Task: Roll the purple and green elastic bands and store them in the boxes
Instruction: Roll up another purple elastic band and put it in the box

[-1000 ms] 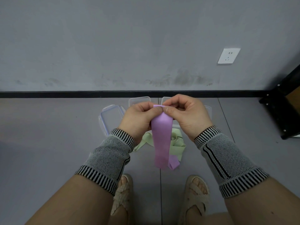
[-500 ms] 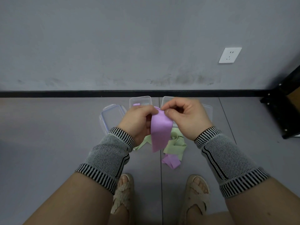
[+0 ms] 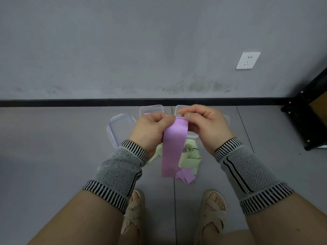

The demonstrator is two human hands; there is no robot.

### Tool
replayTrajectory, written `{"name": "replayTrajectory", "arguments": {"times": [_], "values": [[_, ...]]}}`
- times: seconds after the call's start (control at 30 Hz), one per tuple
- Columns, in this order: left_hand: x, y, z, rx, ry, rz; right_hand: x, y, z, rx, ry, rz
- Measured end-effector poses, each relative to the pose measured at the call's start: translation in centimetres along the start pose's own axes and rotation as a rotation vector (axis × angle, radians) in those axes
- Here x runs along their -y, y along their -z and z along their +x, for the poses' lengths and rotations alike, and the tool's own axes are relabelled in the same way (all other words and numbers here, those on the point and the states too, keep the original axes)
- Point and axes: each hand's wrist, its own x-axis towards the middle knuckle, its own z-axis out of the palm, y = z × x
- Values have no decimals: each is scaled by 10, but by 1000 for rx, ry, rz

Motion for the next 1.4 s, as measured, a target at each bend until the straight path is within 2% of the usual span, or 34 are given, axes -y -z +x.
{"name": "replayTrajectory", "arguments": {"times": [0.07,0.23,0.37,0.8,1.4], "values": [[0,-2,0,-29,-66,58,1,1,0,-33,-23,55],[1,-3,-2,-49,-133,119,-2,0,1,-31,38,-200],[2,-3,0,-52,-135,129,-3,-1,3,-52,11,-237],[1,-1,2,-2,-47,18,-3,1,5,-23,-48,-143],[1,-1,4,15,-22,-81,-1,-1,8,-2,-155,84]]}}
